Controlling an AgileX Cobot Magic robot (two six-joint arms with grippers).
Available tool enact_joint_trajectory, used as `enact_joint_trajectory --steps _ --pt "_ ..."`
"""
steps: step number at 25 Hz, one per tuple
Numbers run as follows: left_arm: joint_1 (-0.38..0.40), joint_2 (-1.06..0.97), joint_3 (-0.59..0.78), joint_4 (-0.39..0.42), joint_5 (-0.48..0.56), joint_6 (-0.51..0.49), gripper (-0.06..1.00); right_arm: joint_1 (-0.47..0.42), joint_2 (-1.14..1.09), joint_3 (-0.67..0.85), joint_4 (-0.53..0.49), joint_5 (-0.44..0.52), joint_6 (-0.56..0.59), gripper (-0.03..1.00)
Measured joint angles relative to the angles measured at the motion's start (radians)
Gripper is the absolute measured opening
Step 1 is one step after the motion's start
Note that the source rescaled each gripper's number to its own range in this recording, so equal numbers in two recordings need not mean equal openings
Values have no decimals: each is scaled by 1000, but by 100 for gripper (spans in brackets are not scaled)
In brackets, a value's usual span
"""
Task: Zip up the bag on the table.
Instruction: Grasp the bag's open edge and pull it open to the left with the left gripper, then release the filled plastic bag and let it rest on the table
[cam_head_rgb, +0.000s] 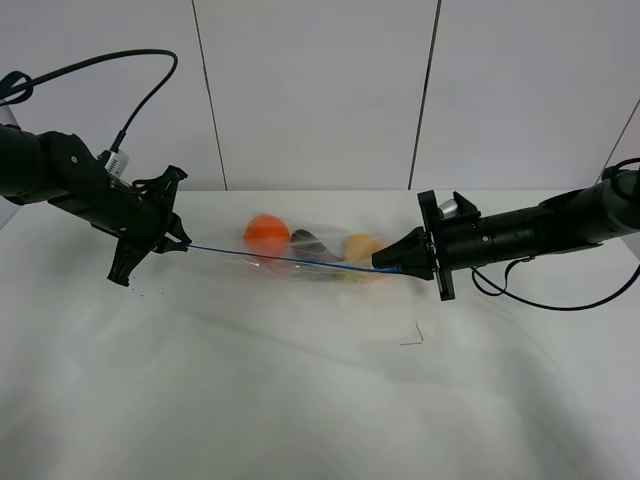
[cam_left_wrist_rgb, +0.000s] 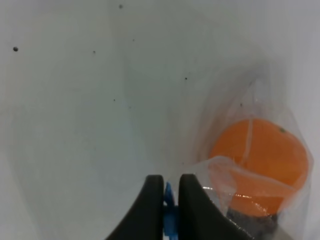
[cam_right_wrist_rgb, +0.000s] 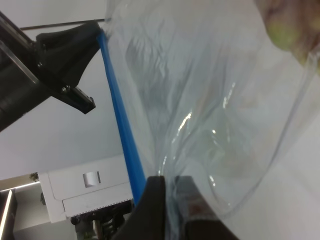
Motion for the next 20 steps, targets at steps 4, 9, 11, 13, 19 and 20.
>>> enact_joint_trajectory --steps 4,9,11,13,19,20 --pt "15 -2 0 20 -11 23 38 -5 0 0 -19 0 0 0" --pt "22 -12 0 33 -12 70 74 -6 0 0 -20 0 0 0" --pt "35 -12 0 55 -6 125 77 -6 0 0 -20 0 0 0" --pt "56 -12 -9 68 17 207 78 -6 0 0 -21 0 0 0" --pt "134 -12 -126 165 146 686 79 -8 0 0 -26 0 0 0" --pt "140 -12 -147 187 190 786 79 -8 0 0 -26 0 0 0"
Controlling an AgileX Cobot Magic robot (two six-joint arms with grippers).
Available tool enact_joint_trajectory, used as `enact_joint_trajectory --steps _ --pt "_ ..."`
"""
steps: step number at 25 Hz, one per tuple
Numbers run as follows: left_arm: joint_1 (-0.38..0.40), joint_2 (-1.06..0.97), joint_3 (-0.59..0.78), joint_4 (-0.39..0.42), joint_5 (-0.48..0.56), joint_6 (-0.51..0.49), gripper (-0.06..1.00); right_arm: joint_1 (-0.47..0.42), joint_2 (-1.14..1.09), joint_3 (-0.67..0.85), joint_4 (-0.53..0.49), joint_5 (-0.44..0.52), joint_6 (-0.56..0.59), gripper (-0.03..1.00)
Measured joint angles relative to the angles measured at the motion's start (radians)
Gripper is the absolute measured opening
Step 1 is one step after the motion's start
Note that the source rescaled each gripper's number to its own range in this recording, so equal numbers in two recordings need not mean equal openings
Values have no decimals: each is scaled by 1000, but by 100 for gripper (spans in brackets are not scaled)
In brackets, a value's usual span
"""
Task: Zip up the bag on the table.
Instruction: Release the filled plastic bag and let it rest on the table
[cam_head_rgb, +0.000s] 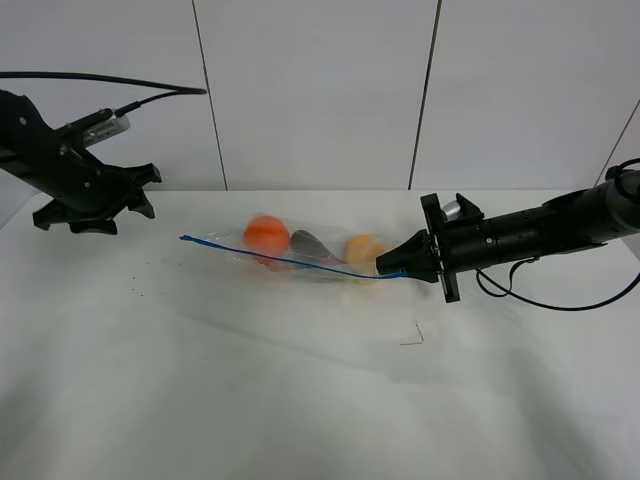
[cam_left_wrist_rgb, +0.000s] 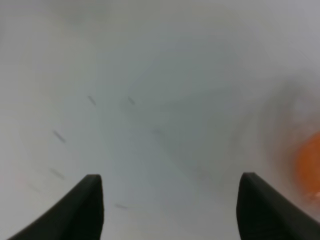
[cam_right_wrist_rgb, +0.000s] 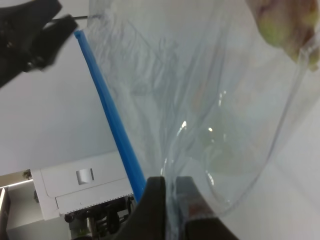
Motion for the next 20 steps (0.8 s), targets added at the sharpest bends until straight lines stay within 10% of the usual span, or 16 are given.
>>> enact_joint_trajectory --steps 6,20 --pt "-2 0 -88 88 209 376 80 0 0 0 -1 0 0 0" --pt "-2 0 -94 104 431 258 99 0 0 0 -8 0 0 0"
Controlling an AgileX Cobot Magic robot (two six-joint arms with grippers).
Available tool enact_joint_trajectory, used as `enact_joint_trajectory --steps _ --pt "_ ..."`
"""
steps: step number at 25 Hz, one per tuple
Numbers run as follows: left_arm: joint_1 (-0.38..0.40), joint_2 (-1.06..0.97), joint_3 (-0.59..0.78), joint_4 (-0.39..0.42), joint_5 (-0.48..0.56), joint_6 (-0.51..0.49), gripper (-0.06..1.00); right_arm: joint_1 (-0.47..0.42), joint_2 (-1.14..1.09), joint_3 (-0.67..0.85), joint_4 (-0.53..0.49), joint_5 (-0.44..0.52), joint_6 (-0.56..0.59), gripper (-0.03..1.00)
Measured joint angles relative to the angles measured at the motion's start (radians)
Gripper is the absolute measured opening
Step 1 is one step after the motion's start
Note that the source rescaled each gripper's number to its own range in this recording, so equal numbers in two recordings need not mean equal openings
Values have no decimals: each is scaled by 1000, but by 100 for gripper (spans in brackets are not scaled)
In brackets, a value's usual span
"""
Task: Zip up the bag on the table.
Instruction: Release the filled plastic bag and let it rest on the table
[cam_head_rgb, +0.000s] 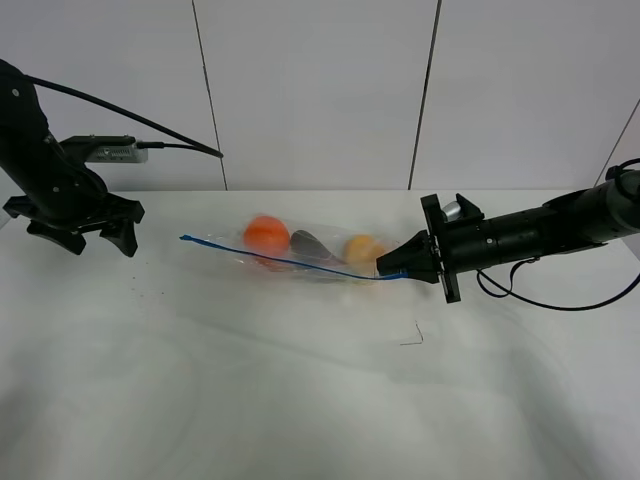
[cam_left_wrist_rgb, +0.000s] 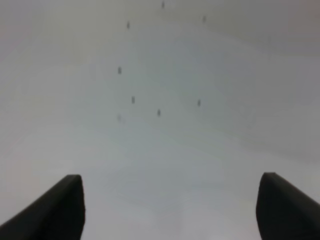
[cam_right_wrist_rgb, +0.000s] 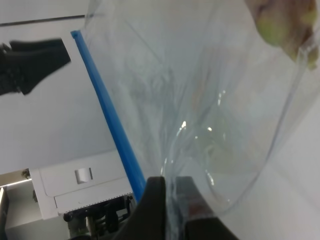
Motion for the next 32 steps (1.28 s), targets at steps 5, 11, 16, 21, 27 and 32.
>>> enact_joint_trajectory --steps 5,11,16,21,27,32 --pt "0 -16 -4 2 210 -40 100 0 0 0 -4 0 0 0" --pt "0 -112 -5 -1 310 -45 100 0 0 0 -18 0 0 0" --pt "0 -228 30 -3 310 -46 100 0 0 0 -26 0 0 0" --pt "0 -456 219 -4 310 -47 100 0 0 0 -33 0 2 0" --pt "0 -775 507 -4 311 -47 100 0 0 0 -38 0 2 0" --pt "0 -1053 716 -4 288 -47 100 0 0 0 -40 0 2 0"
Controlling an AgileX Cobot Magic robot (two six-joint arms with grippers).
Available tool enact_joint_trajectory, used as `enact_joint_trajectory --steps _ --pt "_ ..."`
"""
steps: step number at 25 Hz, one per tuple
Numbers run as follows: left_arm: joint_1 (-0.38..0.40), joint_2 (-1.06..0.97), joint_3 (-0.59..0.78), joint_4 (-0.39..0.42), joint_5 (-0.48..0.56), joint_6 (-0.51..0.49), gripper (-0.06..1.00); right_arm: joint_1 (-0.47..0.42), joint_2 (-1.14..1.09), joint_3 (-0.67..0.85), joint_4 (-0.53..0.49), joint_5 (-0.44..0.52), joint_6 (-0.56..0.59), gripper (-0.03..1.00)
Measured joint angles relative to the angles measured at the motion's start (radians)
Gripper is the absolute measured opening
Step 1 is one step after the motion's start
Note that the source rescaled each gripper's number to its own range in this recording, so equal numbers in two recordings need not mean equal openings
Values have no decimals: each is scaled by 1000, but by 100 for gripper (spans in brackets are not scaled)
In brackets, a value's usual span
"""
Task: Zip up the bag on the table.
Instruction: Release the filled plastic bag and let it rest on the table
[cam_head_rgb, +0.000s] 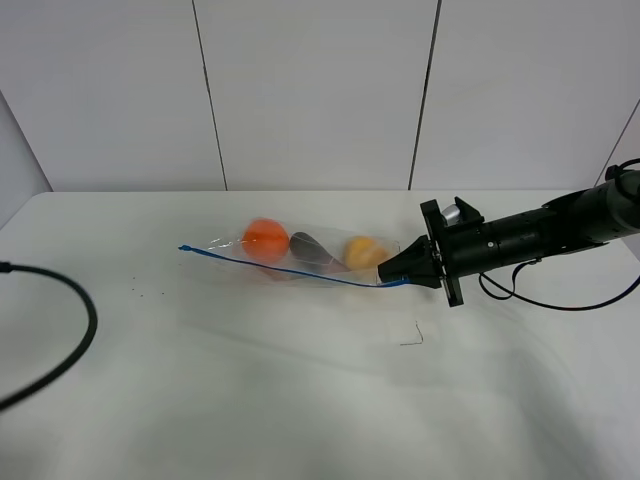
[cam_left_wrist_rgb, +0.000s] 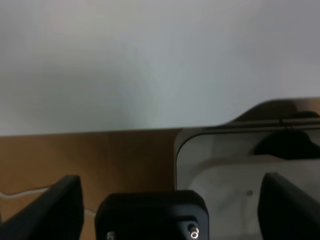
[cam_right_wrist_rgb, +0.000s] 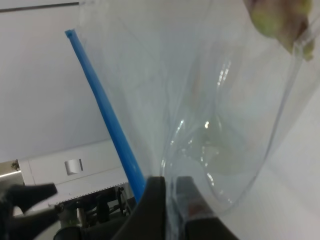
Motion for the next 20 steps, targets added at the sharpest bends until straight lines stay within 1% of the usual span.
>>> enact_joint_trajectory --steps 3,8,12,20 --pt "0 -145 73 -1 -56 0 100 0 0 0 -5 0 0 0" --pt "0 -312 81 -2 -82 0 100 0 0 0 -9 0 0 0" --pt "0 -369 81 -2 -86 0 100 0 0 0 -16 4 0 0" --pt "0 -382 84 -1 -88 0 100 0 0 0 -25 4 0 0"
